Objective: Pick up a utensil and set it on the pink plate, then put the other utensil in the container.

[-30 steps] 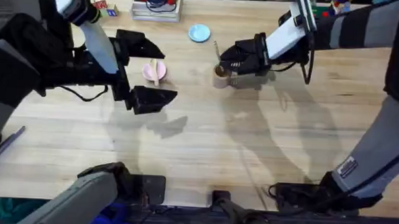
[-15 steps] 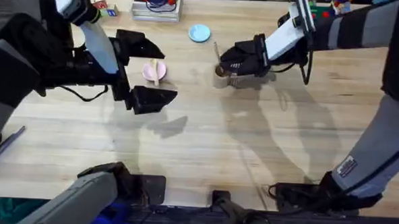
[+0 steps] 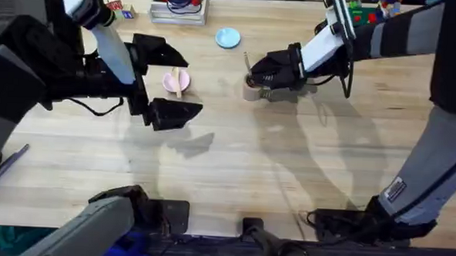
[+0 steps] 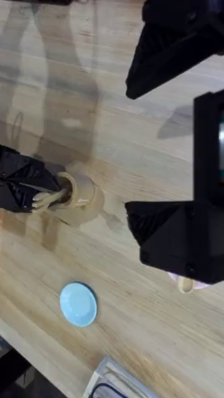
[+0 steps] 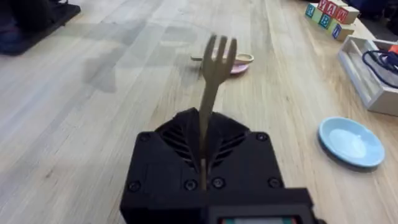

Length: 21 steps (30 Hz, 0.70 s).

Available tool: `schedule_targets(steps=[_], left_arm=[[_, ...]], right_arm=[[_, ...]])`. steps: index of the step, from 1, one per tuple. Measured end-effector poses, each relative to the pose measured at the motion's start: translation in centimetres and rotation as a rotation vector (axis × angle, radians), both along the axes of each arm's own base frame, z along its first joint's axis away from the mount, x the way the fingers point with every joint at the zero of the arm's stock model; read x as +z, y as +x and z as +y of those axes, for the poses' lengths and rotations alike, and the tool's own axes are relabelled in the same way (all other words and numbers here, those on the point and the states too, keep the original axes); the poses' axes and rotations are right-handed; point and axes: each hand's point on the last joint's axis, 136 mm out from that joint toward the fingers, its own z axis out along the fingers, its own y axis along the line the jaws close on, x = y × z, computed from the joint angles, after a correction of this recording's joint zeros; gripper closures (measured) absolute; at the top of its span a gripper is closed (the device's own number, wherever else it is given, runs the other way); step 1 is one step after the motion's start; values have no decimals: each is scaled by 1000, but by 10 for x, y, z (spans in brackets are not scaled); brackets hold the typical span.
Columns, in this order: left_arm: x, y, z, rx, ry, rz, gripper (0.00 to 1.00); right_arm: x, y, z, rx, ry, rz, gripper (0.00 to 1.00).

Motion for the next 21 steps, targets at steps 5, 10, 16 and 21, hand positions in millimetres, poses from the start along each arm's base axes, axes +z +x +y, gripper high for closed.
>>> schedule_targets(steps=[5,10,16,21], left_arm=[[0,0,0,0,0,0,8],[0,0,0,0,0,0,8],[0,0,0,0,0,0,8],[0,0,0,0,0,0,8]], right_arm=[[0,0,0,0,0,0,968],[0,0,0,0,0,0,894],[0,0,0,0,0,0,858],[0,0,0,0,0,0,815]])
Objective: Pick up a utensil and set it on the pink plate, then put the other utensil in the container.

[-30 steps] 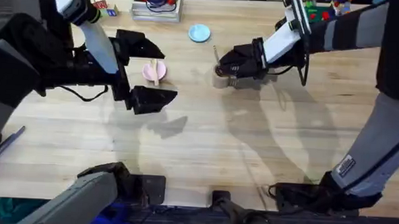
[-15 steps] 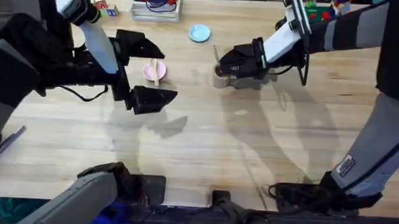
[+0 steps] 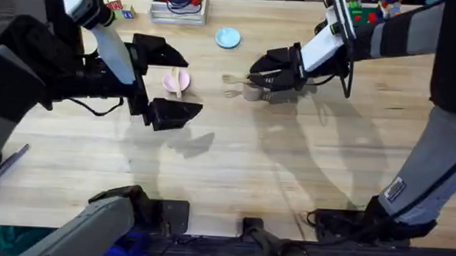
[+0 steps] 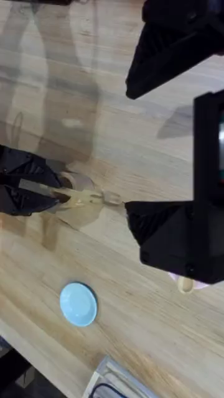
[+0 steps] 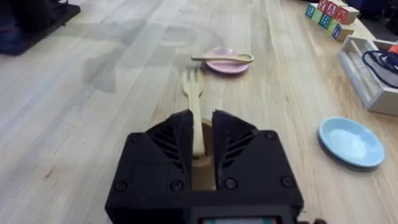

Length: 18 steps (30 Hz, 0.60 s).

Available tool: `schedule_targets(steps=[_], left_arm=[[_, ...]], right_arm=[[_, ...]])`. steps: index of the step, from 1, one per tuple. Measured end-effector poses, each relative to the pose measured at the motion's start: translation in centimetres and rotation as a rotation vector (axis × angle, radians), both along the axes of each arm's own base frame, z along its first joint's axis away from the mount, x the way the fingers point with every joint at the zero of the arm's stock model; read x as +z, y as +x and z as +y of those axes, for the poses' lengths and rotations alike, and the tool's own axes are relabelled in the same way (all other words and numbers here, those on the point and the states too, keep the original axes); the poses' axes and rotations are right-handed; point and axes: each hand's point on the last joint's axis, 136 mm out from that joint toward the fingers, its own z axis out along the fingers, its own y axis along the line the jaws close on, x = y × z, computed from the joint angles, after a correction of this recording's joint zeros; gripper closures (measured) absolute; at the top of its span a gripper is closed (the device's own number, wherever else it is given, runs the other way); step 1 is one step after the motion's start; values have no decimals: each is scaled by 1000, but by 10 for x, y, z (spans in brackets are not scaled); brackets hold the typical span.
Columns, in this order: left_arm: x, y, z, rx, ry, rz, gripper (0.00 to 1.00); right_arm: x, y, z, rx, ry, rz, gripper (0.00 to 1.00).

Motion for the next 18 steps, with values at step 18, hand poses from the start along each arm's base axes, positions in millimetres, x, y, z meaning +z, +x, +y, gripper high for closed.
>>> schedule_targets(steps=[18], left_arm=[[0,0,0,0,0,0,7]], right_arm=[[0,0,0,0,0,0,794]])
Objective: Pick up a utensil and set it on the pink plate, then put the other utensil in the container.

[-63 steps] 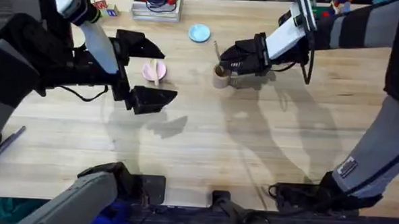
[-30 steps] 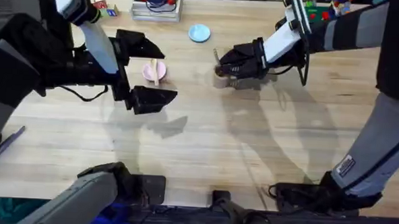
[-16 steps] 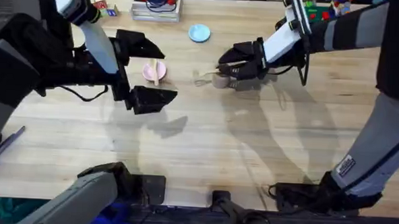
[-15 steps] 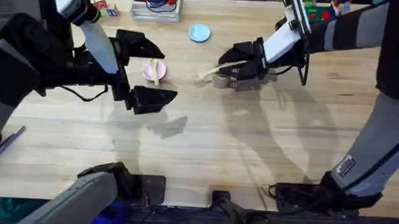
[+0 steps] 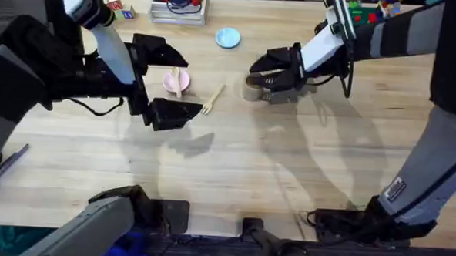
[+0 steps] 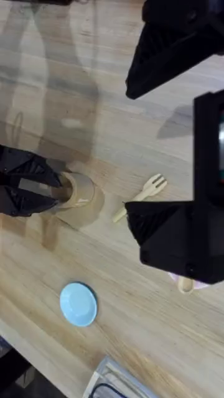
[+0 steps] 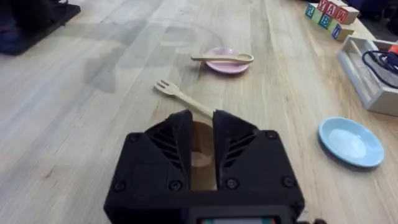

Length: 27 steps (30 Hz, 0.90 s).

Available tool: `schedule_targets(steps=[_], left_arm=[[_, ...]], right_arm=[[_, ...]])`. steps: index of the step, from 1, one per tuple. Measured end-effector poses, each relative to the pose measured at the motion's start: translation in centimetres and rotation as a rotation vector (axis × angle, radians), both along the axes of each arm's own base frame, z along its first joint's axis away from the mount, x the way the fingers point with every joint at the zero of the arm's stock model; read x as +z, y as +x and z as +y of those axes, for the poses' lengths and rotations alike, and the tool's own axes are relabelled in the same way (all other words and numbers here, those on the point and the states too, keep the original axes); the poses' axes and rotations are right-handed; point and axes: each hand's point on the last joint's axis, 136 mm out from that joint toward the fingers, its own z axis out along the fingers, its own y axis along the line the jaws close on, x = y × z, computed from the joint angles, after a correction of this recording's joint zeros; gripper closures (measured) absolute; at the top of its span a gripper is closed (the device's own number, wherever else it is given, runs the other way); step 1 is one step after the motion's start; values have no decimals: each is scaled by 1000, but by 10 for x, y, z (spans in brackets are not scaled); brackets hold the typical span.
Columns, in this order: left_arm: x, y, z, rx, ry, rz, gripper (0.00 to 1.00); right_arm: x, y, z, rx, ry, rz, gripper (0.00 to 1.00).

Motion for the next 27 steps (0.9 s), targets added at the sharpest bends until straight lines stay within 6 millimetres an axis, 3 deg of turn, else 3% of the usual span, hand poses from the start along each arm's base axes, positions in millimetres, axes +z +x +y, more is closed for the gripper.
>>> schedule_targets(steps=[18,23,25,27], left_arm=[[0,0,0,0,0,0,8],[0,0,0,0,0,0,8],[0,0,0,0,0,0,8],[0,0,0,0,0,0,8]], right_arm=[[0,0,0,0,-1,6,783],[12,1,0,3,-10,62,784],[22,7,1,5,-9,63,752],[32,12,3,7,-7,53,622]])
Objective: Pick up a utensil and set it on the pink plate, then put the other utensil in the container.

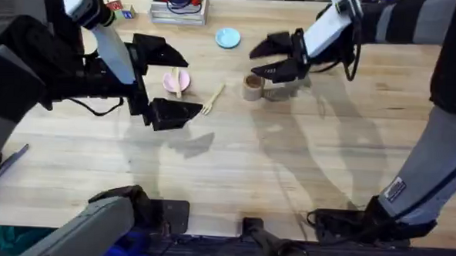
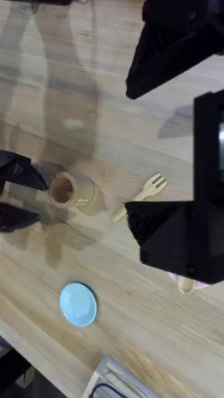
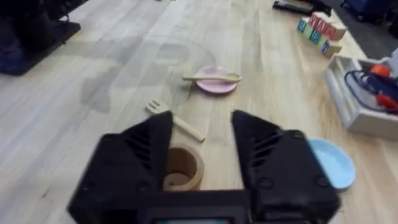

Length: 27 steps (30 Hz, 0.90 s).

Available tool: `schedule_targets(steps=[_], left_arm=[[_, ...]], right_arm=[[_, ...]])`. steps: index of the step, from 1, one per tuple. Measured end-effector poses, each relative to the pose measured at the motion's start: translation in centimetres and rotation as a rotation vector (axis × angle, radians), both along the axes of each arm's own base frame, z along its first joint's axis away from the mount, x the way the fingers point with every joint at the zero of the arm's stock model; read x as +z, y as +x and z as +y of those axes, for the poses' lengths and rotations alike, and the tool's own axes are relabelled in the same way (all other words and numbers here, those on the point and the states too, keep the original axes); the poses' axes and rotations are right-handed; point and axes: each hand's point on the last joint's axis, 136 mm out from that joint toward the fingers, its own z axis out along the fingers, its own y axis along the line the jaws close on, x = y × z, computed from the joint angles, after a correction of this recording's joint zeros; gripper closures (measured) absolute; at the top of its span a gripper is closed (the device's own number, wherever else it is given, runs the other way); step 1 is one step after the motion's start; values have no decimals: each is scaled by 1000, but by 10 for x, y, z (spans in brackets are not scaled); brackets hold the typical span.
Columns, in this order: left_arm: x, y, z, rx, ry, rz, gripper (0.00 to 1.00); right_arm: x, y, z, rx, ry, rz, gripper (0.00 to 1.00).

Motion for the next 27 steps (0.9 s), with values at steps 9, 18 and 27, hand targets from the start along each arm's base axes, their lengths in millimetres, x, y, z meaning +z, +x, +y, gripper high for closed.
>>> schedule_targets(steps=[9,18,27], left_arm=[[0,0,0,0,0,0,8],[0,0,0,0,0,0,8],[0,0,0,0,0,0,8]], right_arm=[[42,-2,17,42,11,-101,26],[66,-11,37,74,-196,-102,8],[47,-1,56,78,-579,-298,7]])
